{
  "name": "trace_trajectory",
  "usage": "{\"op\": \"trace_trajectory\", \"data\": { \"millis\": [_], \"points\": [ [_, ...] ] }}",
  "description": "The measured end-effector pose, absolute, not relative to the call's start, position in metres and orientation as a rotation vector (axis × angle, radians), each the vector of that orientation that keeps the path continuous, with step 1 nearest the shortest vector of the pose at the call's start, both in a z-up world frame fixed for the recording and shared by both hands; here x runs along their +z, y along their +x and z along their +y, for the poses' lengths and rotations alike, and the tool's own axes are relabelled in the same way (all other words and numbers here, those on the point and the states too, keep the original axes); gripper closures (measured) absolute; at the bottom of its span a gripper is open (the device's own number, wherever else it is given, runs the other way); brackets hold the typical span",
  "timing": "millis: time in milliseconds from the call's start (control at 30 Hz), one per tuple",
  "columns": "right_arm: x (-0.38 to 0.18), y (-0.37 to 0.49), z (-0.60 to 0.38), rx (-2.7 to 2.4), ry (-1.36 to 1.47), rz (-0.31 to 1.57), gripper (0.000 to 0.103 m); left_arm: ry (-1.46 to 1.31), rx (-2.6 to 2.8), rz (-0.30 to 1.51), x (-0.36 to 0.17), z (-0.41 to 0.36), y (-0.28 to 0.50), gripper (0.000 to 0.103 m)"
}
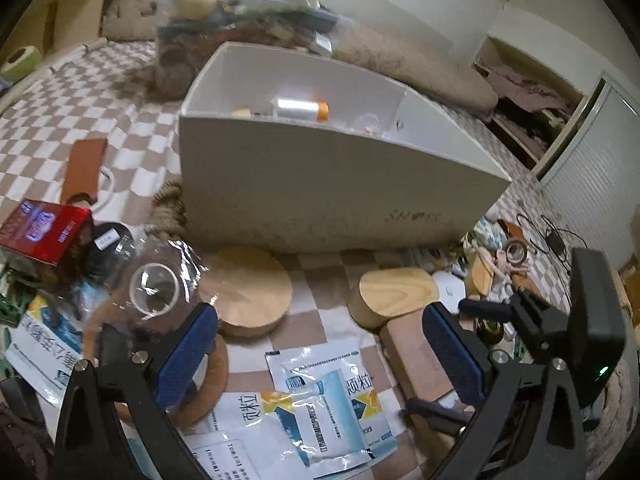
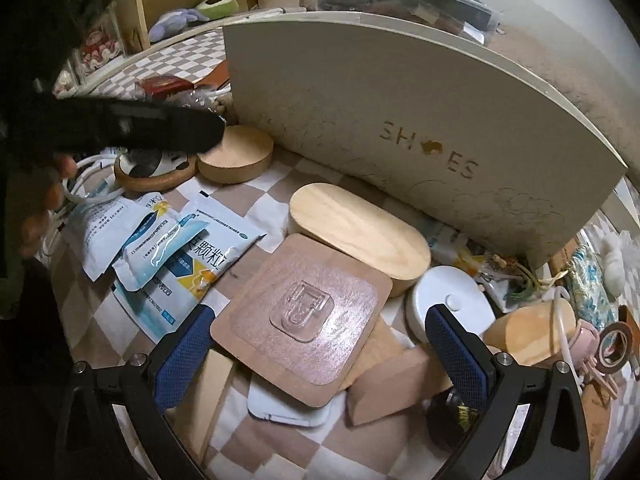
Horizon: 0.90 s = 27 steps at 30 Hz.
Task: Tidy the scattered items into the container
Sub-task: 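Move both tools down toward the wooden lids beside the box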
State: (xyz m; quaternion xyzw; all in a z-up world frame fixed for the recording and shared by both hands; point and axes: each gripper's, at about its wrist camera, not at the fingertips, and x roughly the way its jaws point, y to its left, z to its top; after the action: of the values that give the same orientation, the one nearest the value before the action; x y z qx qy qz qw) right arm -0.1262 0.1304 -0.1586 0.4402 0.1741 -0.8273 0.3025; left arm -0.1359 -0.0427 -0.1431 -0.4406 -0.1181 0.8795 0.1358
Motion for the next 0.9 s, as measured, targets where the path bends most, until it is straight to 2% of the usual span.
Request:
{"op": "trace_trajectory", "data": {
  "millis": [233,500,567,733,900],
  "points": [
    [-0.151,-0.126,0.15,-2.198,1.179,0.38,0.0,-1.354,2.475,-0.377,-0.158,-0.044,-0.149,0.0],
    [-0.143,-0.14,0.168,-2.181,1.199,0.285,0.0,-1.401,2.558,-0.304,-0.161,-0.051,-0.155,0.0],
    [-0.146,-0.139,0.168,-2.173,1.207,0.292,0.0,-1.43,2.609,-0.28,-0.162,-0.059,-0.159,0.0],
    [-0.152,-0.135,0.153,-2.172,1.211,0.314,0.0,-1.464,2.633,-0.35,-0.163,-0.081,-0.165,0.0],
    [-0.148,-0.129,0.161,-2.172,1.214,0.309,0.0,-1.47,2.627,-0.284,-0.165,-0.072,-0.164,0.0]
  ]
}}
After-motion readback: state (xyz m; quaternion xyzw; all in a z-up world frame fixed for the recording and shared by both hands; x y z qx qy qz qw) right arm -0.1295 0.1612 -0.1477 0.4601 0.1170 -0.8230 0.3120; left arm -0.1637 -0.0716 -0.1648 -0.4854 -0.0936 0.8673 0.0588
